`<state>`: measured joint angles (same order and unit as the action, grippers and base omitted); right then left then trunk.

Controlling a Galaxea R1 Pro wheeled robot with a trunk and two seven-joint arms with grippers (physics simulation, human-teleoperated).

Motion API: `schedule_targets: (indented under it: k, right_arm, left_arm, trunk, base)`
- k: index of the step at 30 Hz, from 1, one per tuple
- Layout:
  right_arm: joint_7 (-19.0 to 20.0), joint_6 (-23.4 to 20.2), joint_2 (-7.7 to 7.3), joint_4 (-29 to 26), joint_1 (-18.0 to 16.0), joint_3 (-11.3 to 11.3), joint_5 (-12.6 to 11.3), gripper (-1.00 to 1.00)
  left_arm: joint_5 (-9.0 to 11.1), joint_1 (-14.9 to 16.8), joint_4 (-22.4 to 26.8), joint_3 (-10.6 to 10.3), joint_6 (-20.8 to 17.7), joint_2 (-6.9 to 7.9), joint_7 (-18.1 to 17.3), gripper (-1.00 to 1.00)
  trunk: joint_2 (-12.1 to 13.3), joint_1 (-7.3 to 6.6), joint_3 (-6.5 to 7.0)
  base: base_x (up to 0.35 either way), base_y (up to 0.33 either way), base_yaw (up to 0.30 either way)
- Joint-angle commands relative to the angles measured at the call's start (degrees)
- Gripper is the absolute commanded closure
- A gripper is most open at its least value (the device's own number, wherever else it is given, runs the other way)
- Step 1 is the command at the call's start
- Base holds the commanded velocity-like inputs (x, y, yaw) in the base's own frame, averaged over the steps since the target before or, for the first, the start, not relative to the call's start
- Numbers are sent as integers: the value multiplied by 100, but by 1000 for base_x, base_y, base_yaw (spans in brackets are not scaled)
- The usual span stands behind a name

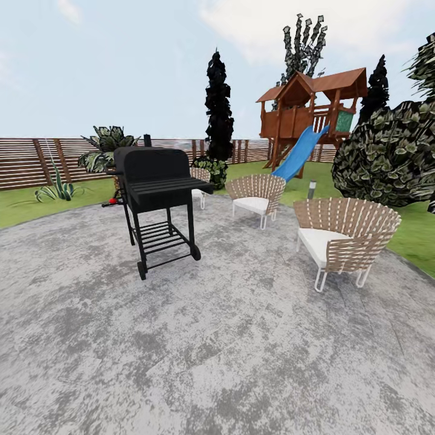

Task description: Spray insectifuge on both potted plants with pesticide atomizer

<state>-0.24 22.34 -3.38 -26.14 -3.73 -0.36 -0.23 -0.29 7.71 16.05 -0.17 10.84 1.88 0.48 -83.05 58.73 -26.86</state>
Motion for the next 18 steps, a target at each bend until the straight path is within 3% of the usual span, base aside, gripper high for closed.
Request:
schedule_targets:
  k: [1,8,18]
  right_arm:
    - [-2,105,12,-21,-4,5,-3,-100]
    - [34,246,63,-278,-37,25,4,-100]
    - [51,253,66,-249,-40,61,31,-100]
  left_arm:
    - [-1,71,-2,-5,23,-7,3,-100]
    - [7,369,171,-8,257,8,-4,-100]
    - [32,300,217,18,396,64,-111,-100]
  trunk:
    - [-3,0,-6]
    - [-3,0,-6]
    - [-3,0,-6]
  base:
    - [0,0,0]
    - [0,0,0]
    - [0,0,0]
